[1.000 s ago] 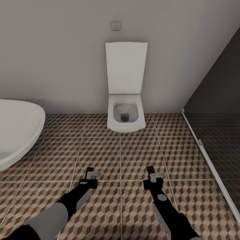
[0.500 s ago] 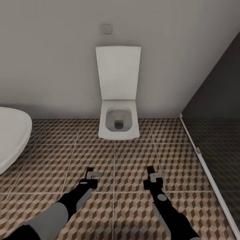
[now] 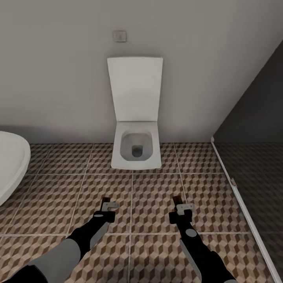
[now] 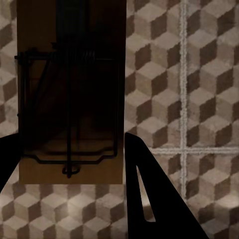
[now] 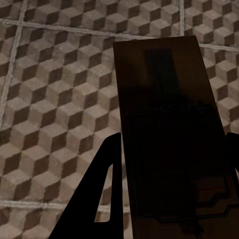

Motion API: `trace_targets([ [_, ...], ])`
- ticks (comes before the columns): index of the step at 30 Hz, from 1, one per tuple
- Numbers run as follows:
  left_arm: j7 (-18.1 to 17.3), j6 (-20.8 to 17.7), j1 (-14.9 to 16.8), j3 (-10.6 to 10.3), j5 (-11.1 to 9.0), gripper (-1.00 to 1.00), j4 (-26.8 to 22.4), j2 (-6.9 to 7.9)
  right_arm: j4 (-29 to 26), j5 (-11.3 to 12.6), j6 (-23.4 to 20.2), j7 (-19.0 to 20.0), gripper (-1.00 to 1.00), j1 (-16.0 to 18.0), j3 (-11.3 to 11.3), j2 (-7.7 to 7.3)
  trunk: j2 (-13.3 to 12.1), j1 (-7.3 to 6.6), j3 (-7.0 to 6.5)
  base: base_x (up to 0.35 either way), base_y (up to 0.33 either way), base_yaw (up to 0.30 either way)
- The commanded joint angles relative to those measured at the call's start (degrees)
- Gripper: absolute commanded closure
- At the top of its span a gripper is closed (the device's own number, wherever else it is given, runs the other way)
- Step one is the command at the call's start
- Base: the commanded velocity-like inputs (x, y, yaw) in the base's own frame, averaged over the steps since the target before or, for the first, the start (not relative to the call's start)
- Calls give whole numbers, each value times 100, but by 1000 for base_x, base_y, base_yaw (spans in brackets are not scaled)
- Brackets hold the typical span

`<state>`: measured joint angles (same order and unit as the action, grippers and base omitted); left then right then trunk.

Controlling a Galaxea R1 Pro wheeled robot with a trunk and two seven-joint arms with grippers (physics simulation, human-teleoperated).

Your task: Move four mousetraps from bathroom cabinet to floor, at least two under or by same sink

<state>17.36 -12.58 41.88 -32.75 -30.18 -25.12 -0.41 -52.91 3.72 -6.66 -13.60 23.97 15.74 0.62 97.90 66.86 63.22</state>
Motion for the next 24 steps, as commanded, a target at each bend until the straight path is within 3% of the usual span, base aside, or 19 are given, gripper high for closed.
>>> trace_targets([
  [1,40,-26,4,-47,-32,100,-11,6,-9,50,-22,-29,100,3,22,-3,2,0,3,8,-2,0],
  [11,40,-25,4,-46,-32,100,-10,6,-9,52,-29,-29,100,3,21,0,2,0,7,2,-1,0],
  [24,39,-25,4,-47,-32,100,-10,6,-9,54,-29,-27,100,3,25,0,523,285,326,0,0,0],
])
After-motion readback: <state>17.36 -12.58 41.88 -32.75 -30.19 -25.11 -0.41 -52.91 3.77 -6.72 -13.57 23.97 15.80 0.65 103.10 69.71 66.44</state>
